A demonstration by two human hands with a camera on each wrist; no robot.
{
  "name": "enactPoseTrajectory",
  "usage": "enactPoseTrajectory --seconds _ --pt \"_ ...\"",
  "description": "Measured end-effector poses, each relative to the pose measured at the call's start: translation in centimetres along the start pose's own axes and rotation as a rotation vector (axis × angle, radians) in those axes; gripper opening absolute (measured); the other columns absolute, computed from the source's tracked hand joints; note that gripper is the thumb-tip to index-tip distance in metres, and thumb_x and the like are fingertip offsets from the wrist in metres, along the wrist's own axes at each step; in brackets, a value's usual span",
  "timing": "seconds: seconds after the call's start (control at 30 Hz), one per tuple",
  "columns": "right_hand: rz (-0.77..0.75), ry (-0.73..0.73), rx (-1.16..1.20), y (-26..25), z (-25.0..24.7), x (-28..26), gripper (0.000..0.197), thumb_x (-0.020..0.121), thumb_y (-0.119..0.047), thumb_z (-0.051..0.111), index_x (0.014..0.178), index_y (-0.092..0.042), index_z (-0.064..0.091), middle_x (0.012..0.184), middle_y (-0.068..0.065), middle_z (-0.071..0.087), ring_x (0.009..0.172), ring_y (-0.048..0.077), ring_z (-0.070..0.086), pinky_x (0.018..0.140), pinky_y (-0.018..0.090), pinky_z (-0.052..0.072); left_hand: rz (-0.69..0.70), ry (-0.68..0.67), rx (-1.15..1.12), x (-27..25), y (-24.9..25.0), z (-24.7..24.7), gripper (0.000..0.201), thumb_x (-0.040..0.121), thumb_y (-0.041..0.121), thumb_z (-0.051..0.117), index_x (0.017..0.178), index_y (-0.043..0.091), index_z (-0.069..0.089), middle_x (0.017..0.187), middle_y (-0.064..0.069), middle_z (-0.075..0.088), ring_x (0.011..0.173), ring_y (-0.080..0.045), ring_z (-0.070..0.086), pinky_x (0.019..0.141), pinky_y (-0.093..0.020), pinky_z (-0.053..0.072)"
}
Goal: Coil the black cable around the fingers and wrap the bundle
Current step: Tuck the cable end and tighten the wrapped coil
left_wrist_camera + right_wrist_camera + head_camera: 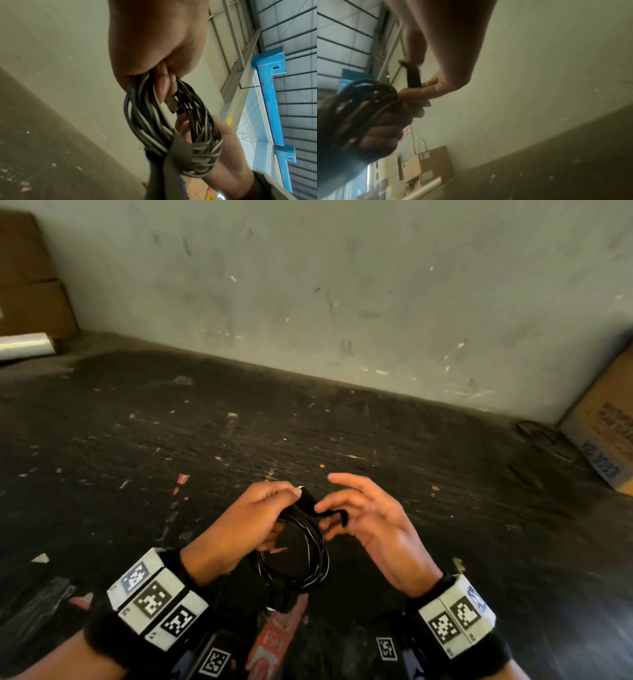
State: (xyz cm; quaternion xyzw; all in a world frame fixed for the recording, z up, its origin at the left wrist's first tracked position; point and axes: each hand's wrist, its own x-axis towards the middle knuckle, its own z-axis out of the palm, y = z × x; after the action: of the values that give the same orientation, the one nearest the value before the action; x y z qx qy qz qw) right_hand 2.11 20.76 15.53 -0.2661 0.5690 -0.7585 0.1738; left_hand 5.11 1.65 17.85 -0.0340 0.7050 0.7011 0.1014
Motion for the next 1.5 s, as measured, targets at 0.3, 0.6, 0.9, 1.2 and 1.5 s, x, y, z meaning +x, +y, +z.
enactPoseTrajectory --seconds 0.3,0.6,0.9,1.2,1.5 --pt "-0.198 0.048 -0.523 -1.3 -1.6 -0.7 0.02 0.079 0.01 0.068 0.091 -0.005 0.07 0.1 0.008 0.067 0.096 0.02 0.067 0.082 0.028 0.056 -0.007 -0.018 0.037 0.1 1.5 2.9 0.026 0.097 0.025 0.049 0.074 0.017 0.058 0.043 0.008 0.044 0.034 -0.005 0.038 0.031 -0.016 0.026" --pt "-0.265 0.214 -0.605 -6.1 -1.9 -2.0 0.016 0.078 -0.002 0.071 0.083 -0.017 0.067 0.081 0.006 0.071 0.071 0.013 0.069 0.071 0.019 0.055 0.059 0.151 0.049 1.0 1.9 3.5 0.028 0.099 0.034 0.042 0.082 0.015 0.051 0.043 0.011 0.036 0.04 -0.007 0.03 0.038 -0.021 0.025" --pt "-0.084 -0.074 -1.086 -6.6 -0.1 -2.1 0.022 0.08 -0.016 0.074 0.085 -0.033 0.062 0.079 -0.015 0.063 0.075 -0.001 0.063 0.064 0.009 0.048 0.236 0.286 0.351 2.2 2.0 4.5 0.023 0.098 0.035 0.043 0.093 0.017 0.055 0.065 0.003 0.052 0.053 -0.005 0.049 0.049 -0.024 0.037" --pt "-0.617 0.049 -1.552 -3.8 -0.1 -0.3 0.006 0.076 -0.014 0.064 0.082 -0.016 0.063 0.099 0.001 0.059 0.093 0.014 0.052 0.077 0.025 0.047 0.158 0.217 0.235 2.1 2.6 4.5 0.02 0.099 0.029 0.038 0.1 0.018 0.054 0.062 0.001 0.05 0.044 -0.003 0.043 0.038 -0.02 0.031" --pt "-0.592 0.093 -1.441 -2.7 -0.7 0.7 0.008 0.082 -0.01 0.059 0.087 -0.008 0.064 0.111 0.008 0.06 0.091 0.014 0.063 0.067 0.03 0.058 0.199 0.244 0.048 1.2 2.0 4.4 0.024 0.093 0.034 0.054 0.107 0.015 0.058 0.066 -0.003 0.067 0.055 -0.013 0.061 0.055 -0.024 0.051"
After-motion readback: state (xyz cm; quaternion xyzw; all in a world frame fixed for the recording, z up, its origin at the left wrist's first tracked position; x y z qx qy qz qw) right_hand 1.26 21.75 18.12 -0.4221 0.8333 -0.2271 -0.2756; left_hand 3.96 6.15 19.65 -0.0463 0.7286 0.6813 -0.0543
